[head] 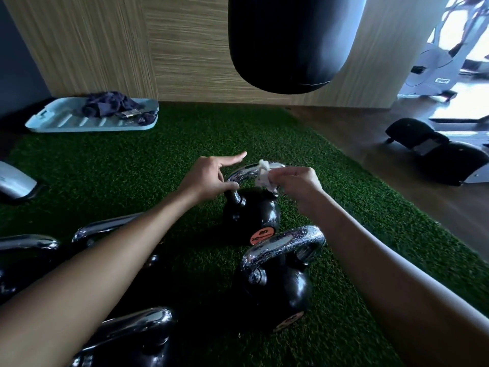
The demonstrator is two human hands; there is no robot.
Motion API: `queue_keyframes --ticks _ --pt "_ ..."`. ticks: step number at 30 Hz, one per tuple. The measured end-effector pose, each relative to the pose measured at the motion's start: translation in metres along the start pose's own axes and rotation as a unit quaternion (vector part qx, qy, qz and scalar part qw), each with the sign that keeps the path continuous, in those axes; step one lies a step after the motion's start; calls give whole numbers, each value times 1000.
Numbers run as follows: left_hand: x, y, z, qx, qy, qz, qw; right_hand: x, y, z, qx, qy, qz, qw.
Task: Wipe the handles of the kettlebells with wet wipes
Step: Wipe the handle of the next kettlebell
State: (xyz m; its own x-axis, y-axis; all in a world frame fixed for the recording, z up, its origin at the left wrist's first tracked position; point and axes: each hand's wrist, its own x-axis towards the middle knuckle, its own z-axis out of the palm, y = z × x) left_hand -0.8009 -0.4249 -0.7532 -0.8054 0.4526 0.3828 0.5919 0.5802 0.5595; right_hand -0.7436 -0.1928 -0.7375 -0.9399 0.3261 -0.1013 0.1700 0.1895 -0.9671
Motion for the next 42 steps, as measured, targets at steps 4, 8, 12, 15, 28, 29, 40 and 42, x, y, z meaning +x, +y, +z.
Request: queue_keyframes --ticks 4,8,12,15,28,29,40,42 --pt "34 4 -9 109 15 -63 992 17 16 -15 29 140 50 989" --pt "60 19 3 178 -121 -85 973 38 28 -9 -9 173 85 981" --pt "73 23 0 202 -149 -90 964 59 31 -3 -67 162 85 981" --pt "81 25 -6 230 -173 -112 951 67 32 -1 -98 152 68 981" --pt "79 18 -6 202 -154 -146 956 89 49 8 -201 150 42 967" --pt "78 19 -6 206 -149 -148 956 90 51 5 -210 150 45 965" --pt "73 25 -3 220 -136 -170 951 88 55 8 -161 95 114 976" --pt "74 25 -3 226 -138 -174 949 90 57 7 -131 82 154 976"
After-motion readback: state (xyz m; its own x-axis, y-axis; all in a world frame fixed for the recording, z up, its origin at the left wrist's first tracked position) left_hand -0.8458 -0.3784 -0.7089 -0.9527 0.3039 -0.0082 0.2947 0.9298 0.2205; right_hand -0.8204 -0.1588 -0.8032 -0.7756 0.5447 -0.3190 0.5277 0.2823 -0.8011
